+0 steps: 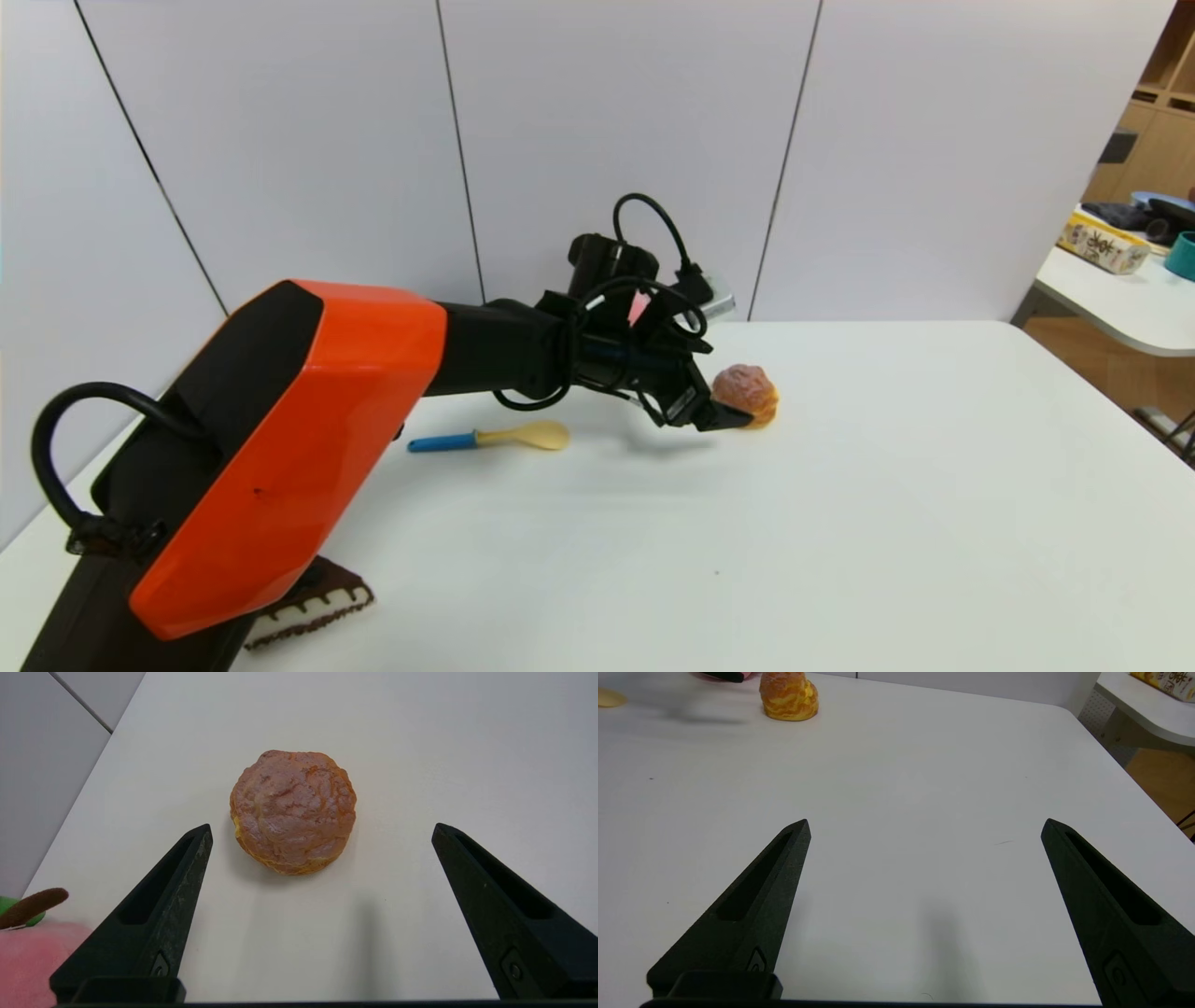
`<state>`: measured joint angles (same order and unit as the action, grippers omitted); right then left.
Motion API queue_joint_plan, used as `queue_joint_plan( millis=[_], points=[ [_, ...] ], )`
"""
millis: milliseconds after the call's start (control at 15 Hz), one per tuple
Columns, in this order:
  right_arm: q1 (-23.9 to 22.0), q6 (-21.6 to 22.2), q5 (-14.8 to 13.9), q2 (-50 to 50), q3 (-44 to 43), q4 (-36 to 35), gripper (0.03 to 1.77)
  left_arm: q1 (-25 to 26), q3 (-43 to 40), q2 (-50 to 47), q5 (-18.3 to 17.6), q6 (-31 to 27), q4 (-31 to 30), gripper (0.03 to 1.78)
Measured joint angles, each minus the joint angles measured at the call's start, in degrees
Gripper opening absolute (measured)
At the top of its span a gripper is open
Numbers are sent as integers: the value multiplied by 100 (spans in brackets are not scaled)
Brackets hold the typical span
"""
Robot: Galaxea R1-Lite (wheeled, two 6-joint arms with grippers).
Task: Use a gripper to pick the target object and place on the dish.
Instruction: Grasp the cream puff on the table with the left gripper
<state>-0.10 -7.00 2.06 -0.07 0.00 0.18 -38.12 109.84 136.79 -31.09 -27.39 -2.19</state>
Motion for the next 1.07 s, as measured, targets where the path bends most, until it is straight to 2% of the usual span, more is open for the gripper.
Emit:
queue_joint_plan(
  millis=[400,800,1067],
  points=[
    [0,6,2,0,0,-2,171,-33,330,574,-127,107,-350,169],
    [0,4,2,0,0,0,171,-38,336,839,-129,551,-1276,169],
    [0,4,5,0,0,0,171,-41,336,1018,-124,645,-1599,169]
  ],
)
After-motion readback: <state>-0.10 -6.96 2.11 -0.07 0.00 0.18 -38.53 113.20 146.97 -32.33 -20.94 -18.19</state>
